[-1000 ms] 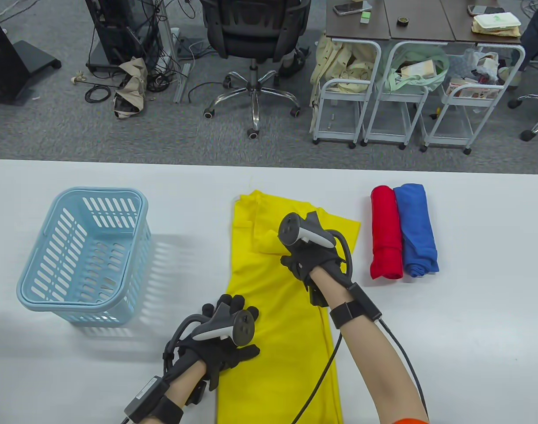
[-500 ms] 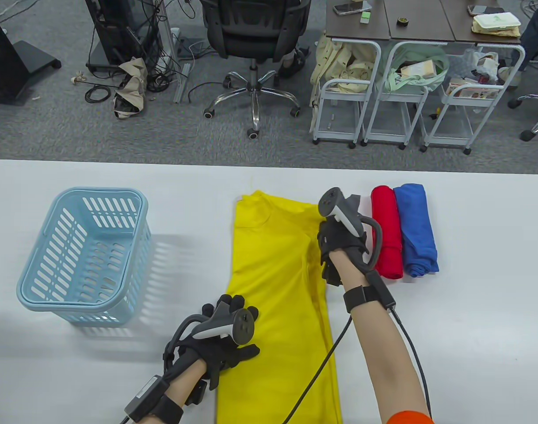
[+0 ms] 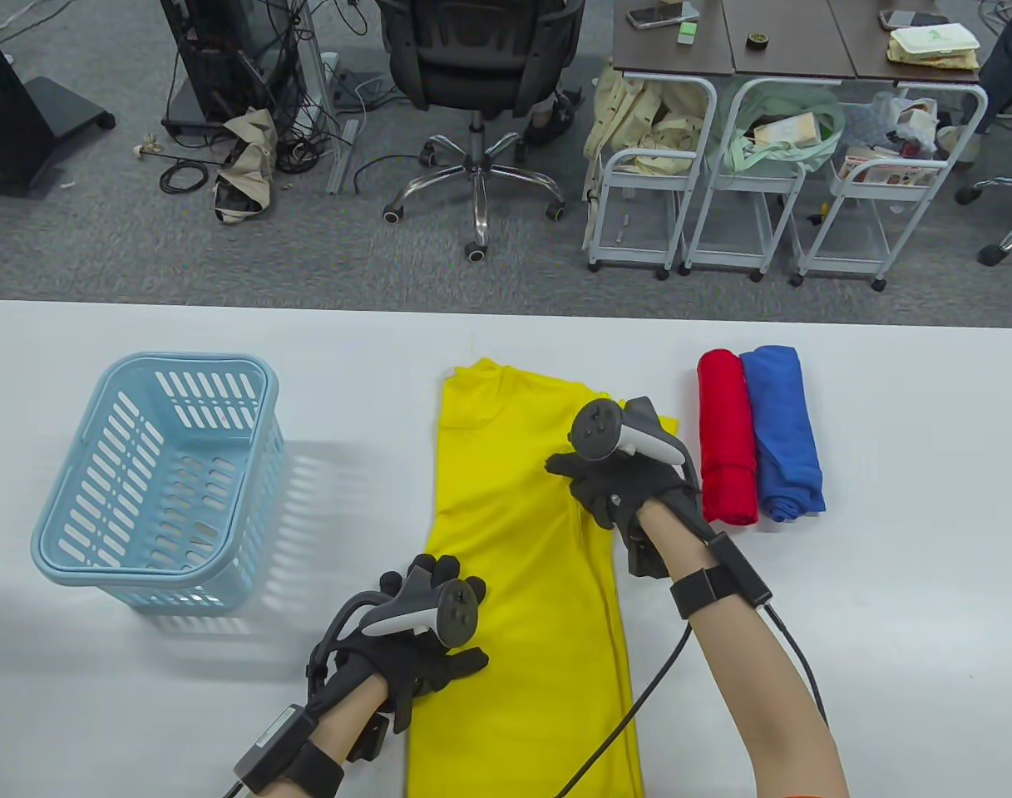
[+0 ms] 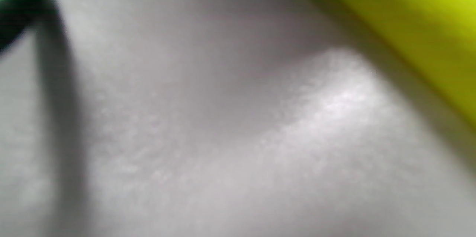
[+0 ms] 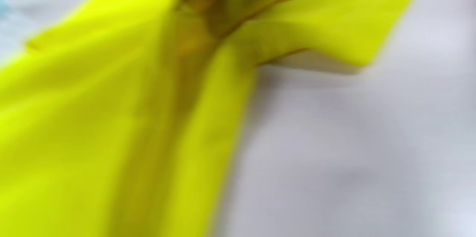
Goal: Roll t-shirt into tight roll
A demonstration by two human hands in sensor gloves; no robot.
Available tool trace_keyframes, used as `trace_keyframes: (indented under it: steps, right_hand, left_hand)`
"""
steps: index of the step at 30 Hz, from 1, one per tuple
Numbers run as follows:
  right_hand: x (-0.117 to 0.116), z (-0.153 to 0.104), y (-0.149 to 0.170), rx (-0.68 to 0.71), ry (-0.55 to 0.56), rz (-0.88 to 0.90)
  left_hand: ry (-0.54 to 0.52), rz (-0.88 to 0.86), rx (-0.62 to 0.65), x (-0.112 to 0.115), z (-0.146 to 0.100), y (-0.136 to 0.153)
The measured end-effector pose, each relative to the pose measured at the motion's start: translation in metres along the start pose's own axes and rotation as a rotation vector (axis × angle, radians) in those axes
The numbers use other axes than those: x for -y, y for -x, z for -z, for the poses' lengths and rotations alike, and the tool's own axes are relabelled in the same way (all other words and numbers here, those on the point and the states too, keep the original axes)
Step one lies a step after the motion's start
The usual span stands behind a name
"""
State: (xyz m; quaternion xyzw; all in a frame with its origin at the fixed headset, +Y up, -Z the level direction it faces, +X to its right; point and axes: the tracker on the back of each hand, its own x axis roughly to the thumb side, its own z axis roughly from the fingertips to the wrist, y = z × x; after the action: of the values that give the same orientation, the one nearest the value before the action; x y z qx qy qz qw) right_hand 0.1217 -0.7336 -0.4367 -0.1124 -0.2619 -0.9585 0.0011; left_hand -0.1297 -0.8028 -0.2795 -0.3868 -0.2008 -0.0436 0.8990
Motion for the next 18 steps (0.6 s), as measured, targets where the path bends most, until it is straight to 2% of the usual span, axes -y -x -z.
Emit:
trace_keyframes:
  steps: [2,3,5,10,11,13,14,16,17,18]
  right_hand:
    - [0.005,-0.011,0.016,-0.124,0.013,-0.091]
    - [0.008,-0.018,0.027,-0.208,-0.02,-0.114]
    - [0.012,-0.029,0.038,-0.255,-0.092,-0.066]
    - [0.013,-0.036,0.026,-0.114,-0.019,0.066]
    - [0.008,-0.032,0.017,-0.056,-0.028,0.092]
    - [-0.008,-0.022,0.003,0.074,-0.132,0.113]
    - [-0.016,-0.019,0.001,0.046,-0.175,0.044]
    - [-0.02,-0.02,0.005,-0.046,-0.179,-0.098]
    - [-0.015,-0.024,0.009,-0.072,-0.149,-0.121]
    - [-0.011,-0.029,0.015,-0.175,-0.099,-0.121]
  left_hand:
    - [0.004,-0.003,0.002,0.0,0.0,0.0]
    - [0.005,-0.003,0.003,0.0,0.0,0.0]
    - [0.009,-0.005,0.005,0.0,0.0,0.0]
    - [0.019,-0.03,0.023,-0.001,0.001,0.002]
    - [0.018,-0.03,0.022,-0.001,0.001,0.002]
    - [0.015,-0.029,0.019,-0.001,0.0,0.002]
    - [0.016,-0.031,0.017,-0.001,0.0,0.003]
    - [0.018,-0.034,0.013,0.0,0.0,0.003]
    - [0.02,-0.033,0.012,-0.001,0.0,0.003]
    - [0.025,-0.033,0.013,-0.001,0.0,0.003]
